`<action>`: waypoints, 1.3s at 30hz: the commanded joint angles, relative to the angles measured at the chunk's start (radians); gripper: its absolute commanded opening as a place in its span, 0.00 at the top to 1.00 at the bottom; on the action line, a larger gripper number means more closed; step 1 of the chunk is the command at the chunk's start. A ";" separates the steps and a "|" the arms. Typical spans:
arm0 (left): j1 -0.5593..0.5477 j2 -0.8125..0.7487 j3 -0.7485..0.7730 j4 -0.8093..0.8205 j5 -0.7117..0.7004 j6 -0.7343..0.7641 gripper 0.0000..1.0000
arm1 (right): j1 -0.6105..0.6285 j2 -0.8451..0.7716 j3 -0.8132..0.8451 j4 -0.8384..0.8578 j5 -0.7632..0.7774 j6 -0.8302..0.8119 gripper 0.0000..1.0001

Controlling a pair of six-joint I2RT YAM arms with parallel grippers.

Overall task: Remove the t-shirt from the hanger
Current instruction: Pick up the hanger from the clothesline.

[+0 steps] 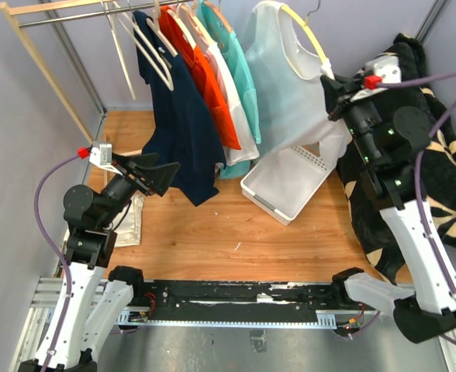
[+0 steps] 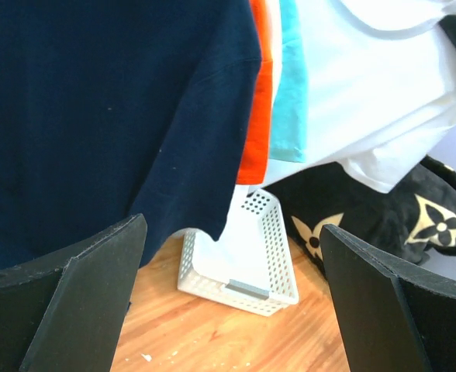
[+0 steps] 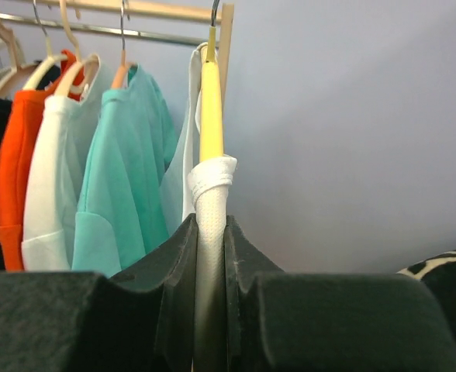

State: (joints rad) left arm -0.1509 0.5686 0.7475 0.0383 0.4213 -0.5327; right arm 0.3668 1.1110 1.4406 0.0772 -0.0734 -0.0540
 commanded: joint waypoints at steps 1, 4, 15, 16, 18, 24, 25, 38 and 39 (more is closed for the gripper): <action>0.006 -0.025 0.012 0.028 0.055 -0.041 0.00 | 0.017 -0.121 0.032 0.050 0.047 -0.024 0.99; 0.005 -0.039 0.013 0.037 0.078 -0.071 0.00 | 0.017 -0.186 0.043 0.023 0.081 -0.028 0.99; 0.005 -0.070 0.041 0.037 0.108 -0.092 0.00 | 0.018 -0.299 0.118 -0.021 0.107 -0.038 0.99; 0.006 -0.069 0.047 0.038 0.110 -0.091 0.00 | 0.017 -0.311 0.118 -0.027 0.105 -0.034 0.99; 0.006 -0.068 0.058 0.039 0.112 -0.089 0.00 | 0.017 -0.335 0.114 -0.054 0.102 -0.026 0.99; 0.006 -0.036 0.090 0.055 0.112 -0.085 0.00 | 0.016 -0.426 -0.005 -0.132 0.091 0.007 0.99; 0.006 -0.026 0.095 0.063 0.110 -0.085 0.00 | 0.016 -0.437 -0.030 -0.144 0.092 0.016 0.99; -0.012 0.144 0.223 0.133 0.082 -0.055 0.00 | 0.016 -0.558 -0.302 -0.238 0.153 0.036 0.99; -0.018 0.155 0.228 0.127 0.070 -0.042 0.00 | 0.017 -0.564 -0.313 -0.244 0.161 0.032 0.99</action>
State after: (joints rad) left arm -0.1539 0.6880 0.9390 0.1356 0.5098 -0.6086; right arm 0.3668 0.5983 1.1469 -0.2203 0.0395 -0.0261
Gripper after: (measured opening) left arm 0.994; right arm 0.157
